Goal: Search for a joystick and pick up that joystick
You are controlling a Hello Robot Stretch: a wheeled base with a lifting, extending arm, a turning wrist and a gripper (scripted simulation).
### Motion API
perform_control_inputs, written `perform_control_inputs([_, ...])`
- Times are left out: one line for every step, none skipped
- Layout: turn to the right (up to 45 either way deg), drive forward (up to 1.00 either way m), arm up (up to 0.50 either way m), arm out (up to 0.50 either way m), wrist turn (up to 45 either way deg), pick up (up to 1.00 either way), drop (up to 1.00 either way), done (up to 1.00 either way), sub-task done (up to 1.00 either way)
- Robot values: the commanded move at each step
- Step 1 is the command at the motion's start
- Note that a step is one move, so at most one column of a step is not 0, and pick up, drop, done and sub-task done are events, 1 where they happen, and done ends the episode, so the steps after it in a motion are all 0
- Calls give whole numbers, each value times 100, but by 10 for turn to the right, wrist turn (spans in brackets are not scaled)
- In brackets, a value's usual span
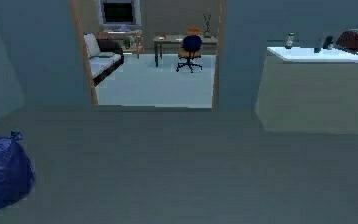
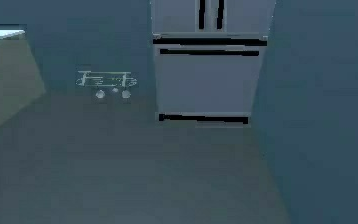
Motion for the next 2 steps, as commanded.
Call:
perform_control_inputs([0, 100, 0, 0, 0, 0, 0, 0, 0])
perform_control_inputs([30, 0, 0, 0, 0, 0, 0, 0, 0])
